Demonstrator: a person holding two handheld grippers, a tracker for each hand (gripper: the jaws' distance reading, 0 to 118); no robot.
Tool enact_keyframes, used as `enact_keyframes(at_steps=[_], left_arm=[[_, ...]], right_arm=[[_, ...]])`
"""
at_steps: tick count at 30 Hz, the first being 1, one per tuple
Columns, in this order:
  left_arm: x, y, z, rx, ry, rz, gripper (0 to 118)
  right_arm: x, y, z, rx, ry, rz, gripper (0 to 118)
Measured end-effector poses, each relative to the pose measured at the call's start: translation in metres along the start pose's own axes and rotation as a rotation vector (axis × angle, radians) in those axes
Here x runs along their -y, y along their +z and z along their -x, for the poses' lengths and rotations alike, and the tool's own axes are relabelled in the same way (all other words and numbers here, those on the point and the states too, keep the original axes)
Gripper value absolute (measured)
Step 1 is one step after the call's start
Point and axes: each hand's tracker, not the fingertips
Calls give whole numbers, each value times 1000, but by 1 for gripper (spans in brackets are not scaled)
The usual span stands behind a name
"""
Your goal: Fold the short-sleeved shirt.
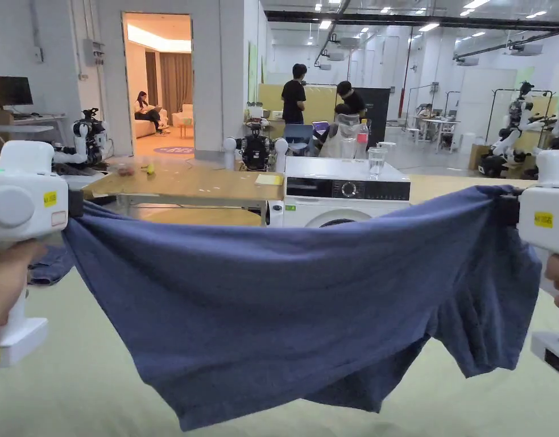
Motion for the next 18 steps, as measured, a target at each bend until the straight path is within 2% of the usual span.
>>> enact_keyframes(at_steps=[3, 8, 12, 18], left_arm=[[-30, -12, -6, -5, 11, -46, 4], [-48, -33, -15, -28, 3, -75, 4], [-21, -53, -21, -46, -6, -63, 4], [55, -79, -31, -72, -3, 5, 4]], right_arm=[[-23, -12, -4, 17, -7, -30, 2], [-27, -32, 3, 33, 28, -44, 2], [6, -53, 10, 28, 20, -17, 2], [89, -78, 19, 53, -2, 61, 2]])
